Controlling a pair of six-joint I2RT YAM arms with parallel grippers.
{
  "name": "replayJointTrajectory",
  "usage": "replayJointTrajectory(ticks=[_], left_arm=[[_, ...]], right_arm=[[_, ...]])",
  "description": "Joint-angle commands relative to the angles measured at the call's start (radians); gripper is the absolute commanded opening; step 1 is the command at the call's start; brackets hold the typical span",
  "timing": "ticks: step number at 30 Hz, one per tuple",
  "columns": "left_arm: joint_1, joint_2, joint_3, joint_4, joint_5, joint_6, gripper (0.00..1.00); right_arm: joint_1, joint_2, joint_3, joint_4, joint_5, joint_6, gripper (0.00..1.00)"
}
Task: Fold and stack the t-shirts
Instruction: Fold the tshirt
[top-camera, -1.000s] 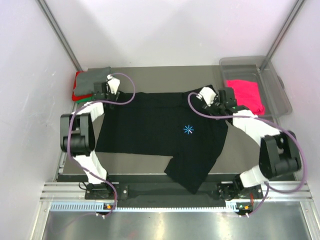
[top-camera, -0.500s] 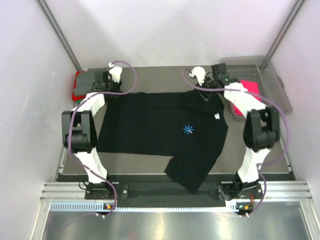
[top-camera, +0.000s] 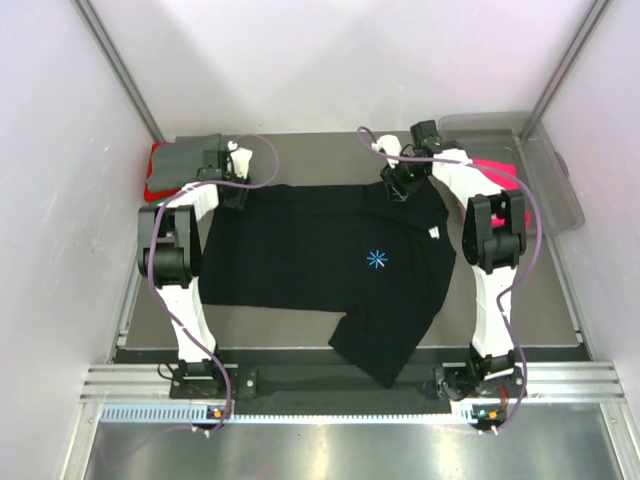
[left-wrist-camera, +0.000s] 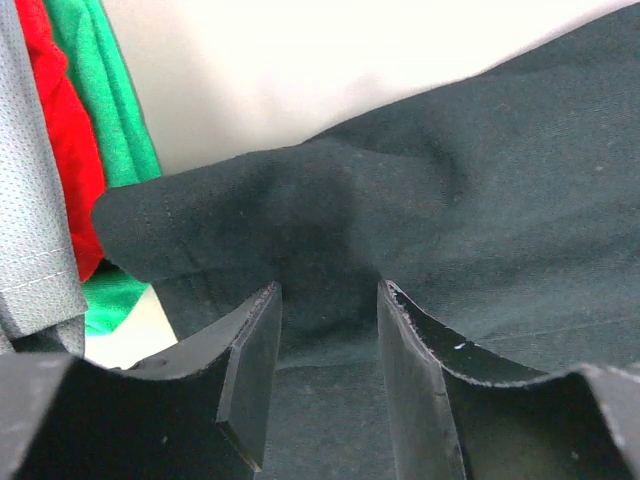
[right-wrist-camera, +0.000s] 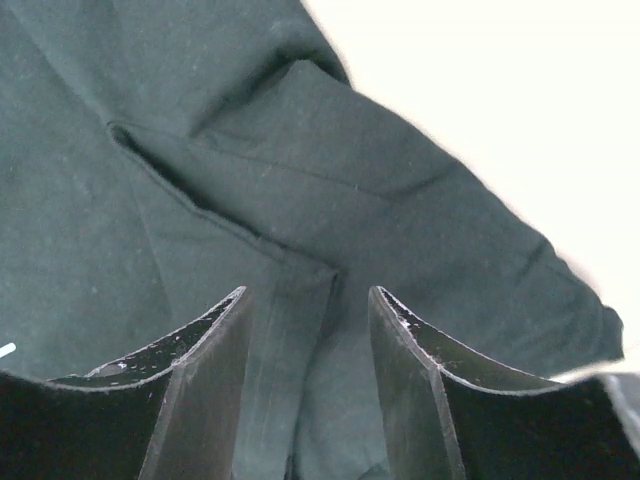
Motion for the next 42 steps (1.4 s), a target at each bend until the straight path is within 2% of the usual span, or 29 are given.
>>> replayJointTrajectory(ticks=[1, 10, 13, 17, 23, 28, 32, 33, 35, 37, 38, 39, 40, 41, 42], left_arm=[[0.003, -0.046, 0.004, 0.015, 0.026, -0.021, 0.48], [0.001, -0.087, -0.036, 0.032, 0.027, -0.019, 0.48], [0.001, -0.086, -0.038, 0.034, 0.030, -0.024, 0.48], [0.003, -0.086, -0.041, 0.034, 0.031, -0.024, 0.48], [0.001, -0.098, -0.049, 0.034, 0.023, -0.024, 0.48], [0.001, -0.125, -0.072, 0.050, 0.011, -0.016, 0.48], [0.003, -0.150, -0.085, 0.054, 0.010, -0.021, 0.49], [0.003, -0.153, -0.087, 0.054, 0.011, -0.022, 0.49], [0.001, -0.165, -0.096, 0.057, 0.013, -0.024, 0.49], [0.003, -0.175, -0.102, 0.058, 0.013, -0.024, 0.49], [0.003, -0.184, -0.108, 0.061, 0.013, -0.024, 0.49], [0.001, -0.185, -0.112, 0.064, 0.014, -0.025, 0.49], [0.003, -0.188, -0.115, 0.066, 0.016, -0.025, 0.49], [0.003, -0.190, -0.115, 0.067, 0.017, -0.025, 0.49], [0.001, -0.187, -0.113, 0.067, 0.020, -0.025, 0.49]], right_arm=[[-0.011, 0.043, 0.075, -0.039, -0.052, 0.016, 0.50], [-0.018, 0.083, 0.115, -0.067, -0.078, 0.035, 0.45], [-0.021, 0.083, 0.115, -0.081, -0.095, 0.036, 0.37], [-0.020, 0.089, 0.116, -0.111, -0.127, 0.033, 0.15], [-0.024, 0.074, 0.087, -0.125, -0.173, 0.019, 0.00], [0.000, -0.057, -0.014, -0.099, -0.160, 0.015, 0.00], [0.090, -0.187, -0.137, -0.078, -0.118, -0.005, 0.00], [0.107, -0.228, -0.190, -0.078, -0.115, 0.005, 0.03], [0.153, -0.267, -0.247, -0.062, -0.117, 0.028, 0.18], [0.184, -0.322, -0.336, -0.052, -0.123, 0.065, 0.26], [0.215, -0.342, -0.365, -0.029, -0.117, 0.078, 0.44], [0.224, -0.380, -0.422, -0.015, -0.101, 0.091, 0.47], [0.232, -0.400, -0.445, -0.003, -0.098, 0.094, 0.47], [0.235, -0.428, -0.471, 0.020, -0.095, 0.096, 0.42], [0.233, -0.439, -0.474, 0.030, -0.083, 0.099, 0.40]])
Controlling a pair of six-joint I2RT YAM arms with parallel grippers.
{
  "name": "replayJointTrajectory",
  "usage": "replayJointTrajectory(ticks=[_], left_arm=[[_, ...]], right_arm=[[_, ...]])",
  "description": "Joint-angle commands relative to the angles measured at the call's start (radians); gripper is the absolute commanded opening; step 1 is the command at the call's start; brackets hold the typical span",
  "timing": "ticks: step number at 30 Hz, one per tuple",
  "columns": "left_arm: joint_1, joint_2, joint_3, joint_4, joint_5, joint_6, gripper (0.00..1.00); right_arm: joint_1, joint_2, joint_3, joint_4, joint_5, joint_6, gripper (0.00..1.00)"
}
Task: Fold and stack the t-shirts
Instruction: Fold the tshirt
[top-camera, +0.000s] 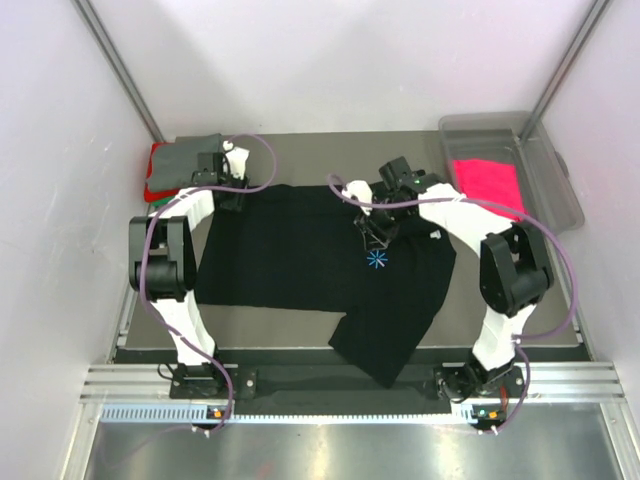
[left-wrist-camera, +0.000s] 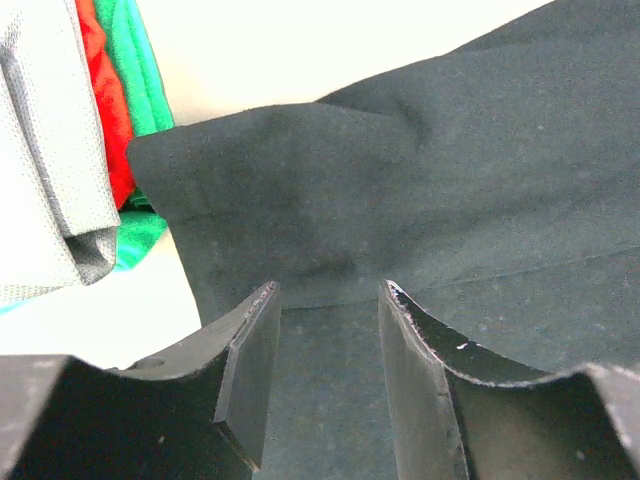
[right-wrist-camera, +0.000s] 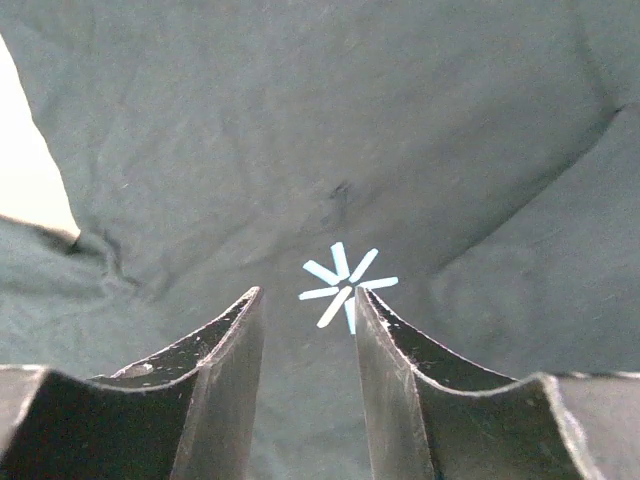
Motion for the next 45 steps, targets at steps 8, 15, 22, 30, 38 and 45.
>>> replayJointTrajectory(ticks=[8, 15, 22, 30, 38, 45], left_arm=[[0.003, 0.002, 0.069, 0.026, 0.012, 0.009, 0.50], [0.003, 0.159, 0.276, -0.130, 0.030, 0.026, 0.51], [0.001, 0.239, 0.339, -0.183, 0.035, 0.012, 0.50], [0.003, 0.231, 0.302, -0.158, 0.022, 0.016, 0.49], [0.003, 0.256, 0.310, -0.166, -0.016, 0.023, 0.49], [0.001, 0.240, 0.298, -0.166, -0.008, 0.012, 0.49]], right_arm=[[-0.139, 0.017, 0.133, 0.230, 0.179, 0.063, 0.40], [-0.259, 0.255, 0.397, 0.314, 0.306, 0.132, 0.40], [-0.314, 0.424, 0.537, 0.329, 0.385, 0.177, 0.37], [-0.348, 0.393, 0.442, 0.356, 0.463, 0.206, 0.34], [-0.349, 0.399, 0.408, 0.260, 0.478, 0.210, 0.35], [-0.352, 0.444, 0.418, 0.227, 0.558, 0.198, 0.29]])
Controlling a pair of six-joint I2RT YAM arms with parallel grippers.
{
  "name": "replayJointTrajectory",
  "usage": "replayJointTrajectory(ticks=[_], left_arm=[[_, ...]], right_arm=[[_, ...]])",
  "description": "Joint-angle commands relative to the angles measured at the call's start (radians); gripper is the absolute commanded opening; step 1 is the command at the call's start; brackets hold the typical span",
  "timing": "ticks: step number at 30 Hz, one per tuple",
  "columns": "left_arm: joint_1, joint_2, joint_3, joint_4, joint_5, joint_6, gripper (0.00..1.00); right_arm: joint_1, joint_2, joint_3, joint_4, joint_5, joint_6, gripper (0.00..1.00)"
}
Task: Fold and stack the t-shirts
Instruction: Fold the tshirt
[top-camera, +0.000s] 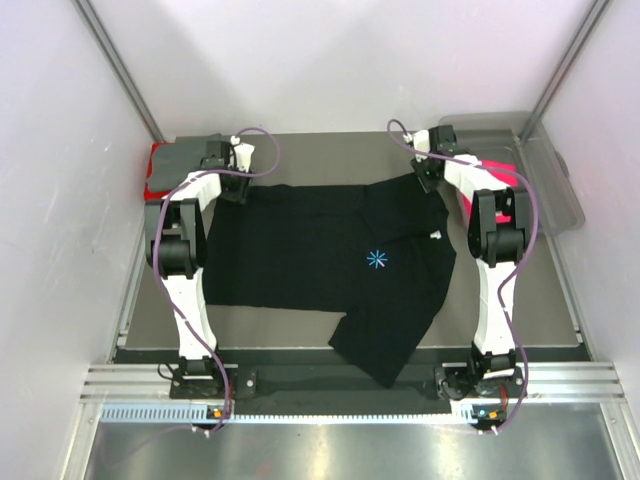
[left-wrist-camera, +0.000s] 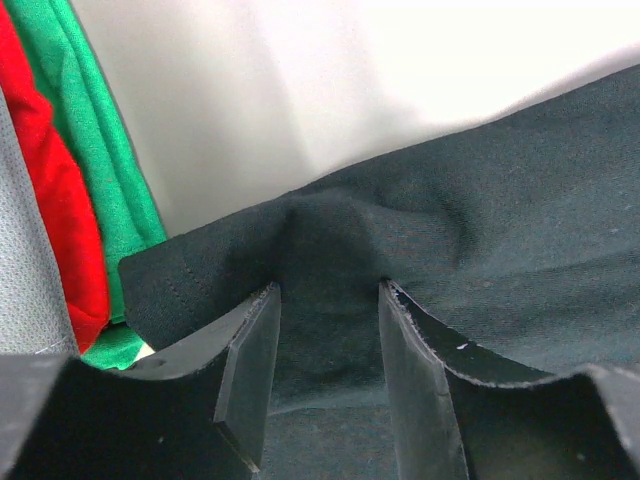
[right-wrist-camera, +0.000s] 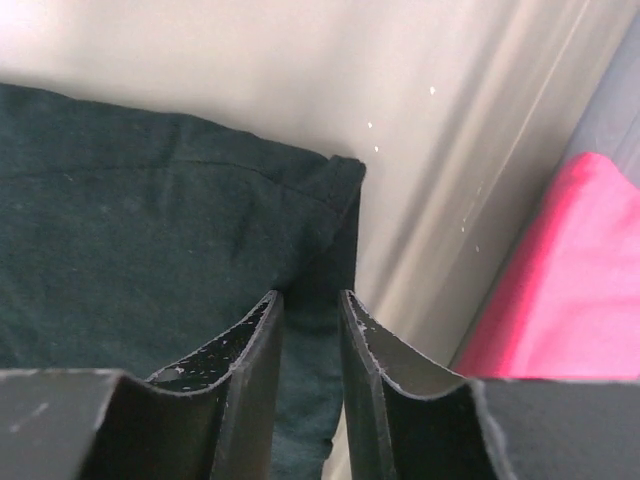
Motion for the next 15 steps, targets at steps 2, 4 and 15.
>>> replayJointTrajectory(ticks=[2, 4, 15], left_arm=[[0.003, -0.019, -0.013, 0.004, -0.001, -0.001, 0.49], [0.001, -0.025, -0.021, 0.006, -0.001, -0.001, 0.49], [0.003, -0.044, -0.041, 0.015, -0.002, -0.005, 0.49]], right_arm=[[-0.008, 0.012, 0.020, -0.032, 0.095, 0.008, 0.31], [-0.012, 0.021, 0.025, -0.032, 0.112, 0.013, 0.30], [-0.028, 0.107, 0.112, -0.150, 0.103, 0.022, 0.08]])
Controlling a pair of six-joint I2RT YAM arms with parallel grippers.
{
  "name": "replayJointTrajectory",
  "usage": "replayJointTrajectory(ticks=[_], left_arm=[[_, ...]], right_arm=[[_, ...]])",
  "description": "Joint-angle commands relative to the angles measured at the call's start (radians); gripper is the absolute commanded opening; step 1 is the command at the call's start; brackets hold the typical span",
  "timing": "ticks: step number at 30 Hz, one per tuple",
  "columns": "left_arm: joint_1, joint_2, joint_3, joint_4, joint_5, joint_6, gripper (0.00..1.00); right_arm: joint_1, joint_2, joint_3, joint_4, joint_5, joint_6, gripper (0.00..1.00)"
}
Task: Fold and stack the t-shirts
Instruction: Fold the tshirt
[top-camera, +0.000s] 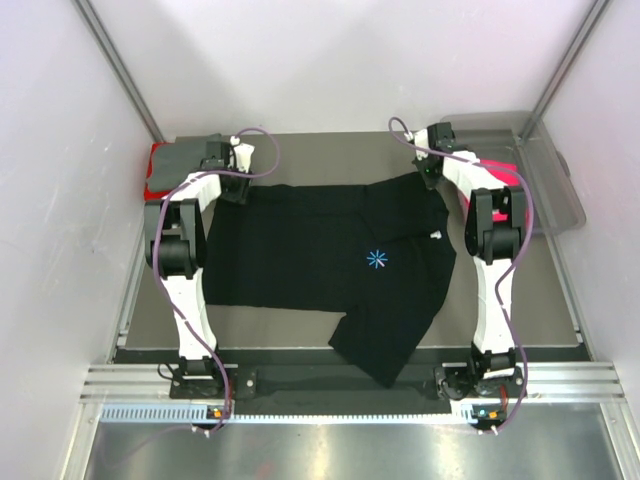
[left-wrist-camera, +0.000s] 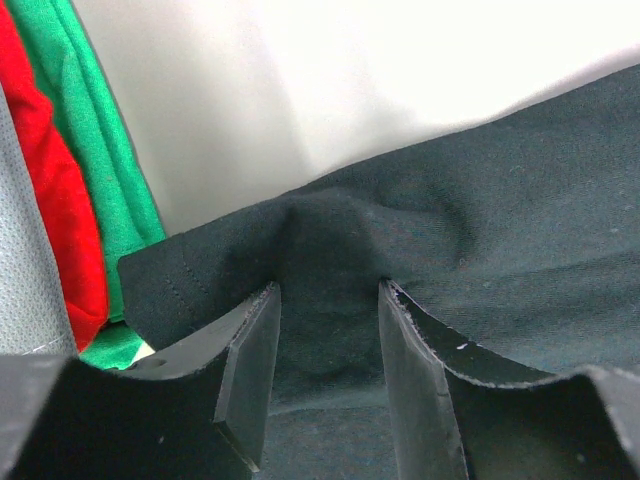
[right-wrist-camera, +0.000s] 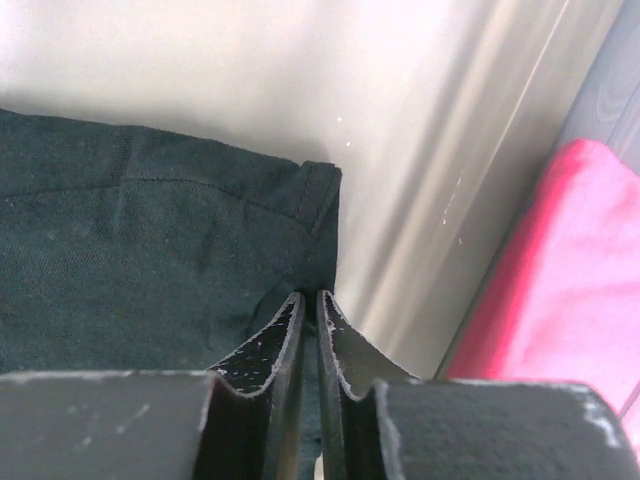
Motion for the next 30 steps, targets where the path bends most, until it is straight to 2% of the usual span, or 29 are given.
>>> replayJointTrajectory(ticks=[1, 3, 5, 12, 18, 30], left_arm=[[0.003, -0.043, -0.028, -0.001, -0.001, -0.006, 0.49], [0.001, -0.047, -0.032, 0.001, 0.002, -0.007, 0.49], [0.003, -0.050, -0.035, 0.001, 0.000, -0.006, 0.49], [0.003, -0.052, -0.038, 0.004, 0.011, -0.015, 0.49], [0.003, -0.063, -0.052, 0.010, 0.013, -0.015, 0.49], [0.003, -0.112, -0.090, 0.034, -0.010, -0.024, 0.49]], right_arm=[[-0.028, 0.057, 0.027, -0.075, 0.034, -0.002, 0.08], [-0.029, 0.067, 0.035, -0.097, 0.024, -0.002, 0.08], [-0.028, 0.075, 0.041, -0.105, 0.030, -0.008, 0.02], [0.003, 0.075, -0.001, -0.026, 0.309, -0.020, 0.00], [0.022, 0.101, -0.007, -0.004, 0.472, -0.023, 0.00], [0.046, 0.087, -0.044, 0.033, 0.544, -0.011, 0.00]])
